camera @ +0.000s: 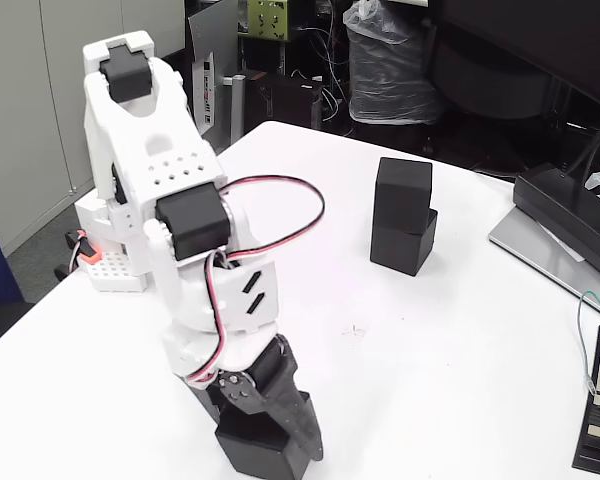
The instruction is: Stack the 3 blocks
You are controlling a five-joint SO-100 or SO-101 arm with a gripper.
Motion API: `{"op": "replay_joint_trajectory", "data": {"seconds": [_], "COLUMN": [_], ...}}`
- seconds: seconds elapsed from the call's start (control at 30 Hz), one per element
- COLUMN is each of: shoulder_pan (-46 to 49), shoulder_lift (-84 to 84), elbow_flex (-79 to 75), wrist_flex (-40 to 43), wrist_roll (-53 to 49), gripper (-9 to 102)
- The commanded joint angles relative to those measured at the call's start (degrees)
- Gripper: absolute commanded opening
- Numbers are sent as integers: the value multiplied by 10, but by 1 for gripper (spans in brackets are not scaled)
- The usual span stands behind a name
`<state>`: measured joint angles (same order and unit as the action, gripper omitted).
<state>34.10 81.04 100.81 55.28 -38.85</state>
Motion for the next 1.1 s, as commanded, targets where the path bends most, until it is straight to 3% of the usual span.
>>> {"op": "replay_joint_trajectory", "data": {"seconds": [0.0,0.27,0.8,1.07], "shoulder_pan": [-2,-9,-47,-129], "shoulder_lift": [-7,-4,5,136], "elbow_flex": [4,3,1,1], "wrist_flex": [-1,4,10,113], "wrist_roll": [1,1,64,110], "gripper": [19,-2,-1,-1]}}
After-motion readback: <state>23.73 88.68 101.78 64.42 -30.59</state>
